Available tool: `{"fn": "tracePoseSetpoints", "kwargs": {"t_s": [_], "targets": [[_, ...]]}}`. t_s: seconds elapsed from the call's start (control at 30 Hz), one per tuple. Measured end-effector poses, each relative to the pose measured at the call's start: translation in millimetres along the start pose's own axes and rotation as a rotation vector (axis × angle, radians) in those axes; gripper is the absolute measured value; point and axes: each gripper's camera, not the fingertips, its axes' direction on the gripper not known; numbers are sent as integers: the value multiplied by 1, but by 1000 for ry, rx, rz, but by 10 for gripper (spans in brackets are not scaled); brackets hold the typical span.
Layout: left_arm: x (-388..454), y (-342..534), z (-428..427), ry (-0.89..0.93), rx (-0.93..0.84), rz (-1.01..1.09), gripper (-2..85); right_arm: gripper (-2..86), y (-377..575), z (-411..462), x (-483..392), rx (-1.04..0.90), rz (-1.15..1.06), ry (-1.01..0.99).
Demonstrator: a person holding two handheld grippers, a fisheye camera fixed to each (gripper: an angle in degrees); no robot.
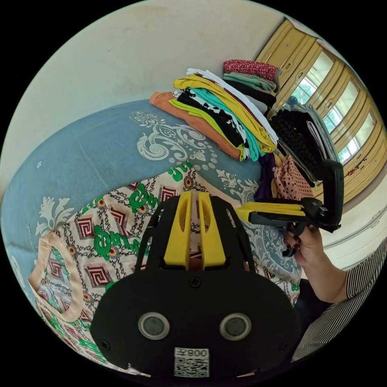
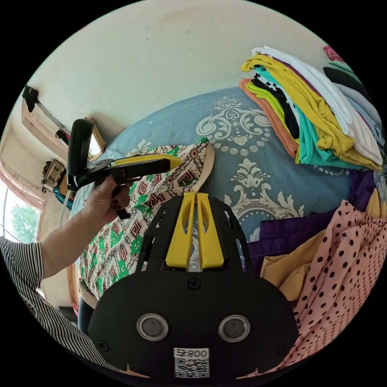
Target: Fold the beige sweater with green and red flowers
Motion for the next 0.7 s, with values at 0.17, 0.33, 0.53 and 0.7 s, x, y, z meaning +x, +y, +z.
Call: {"fn": "tracePoseSetpoints", "kwargs": {"t_s": [0.17, 0.33, 0.53, 0.7], "targets": [[-4, -14, 39, -40, -81, -14, 16, 3, 21, -28, 5, -58, 9, -37], [-4, -20, 31, -29, 13, -14, 7, 4, 28, -64, 17, -3, 44, -72], [-19, -29, 59, -54, -68, -33, 3, 7, 36, -84, 14, -26, 35, 18], [-27, -23, 63, -59, -77, -53, 2, 11, 41, -100, -6, -29, -48, 147]]}}
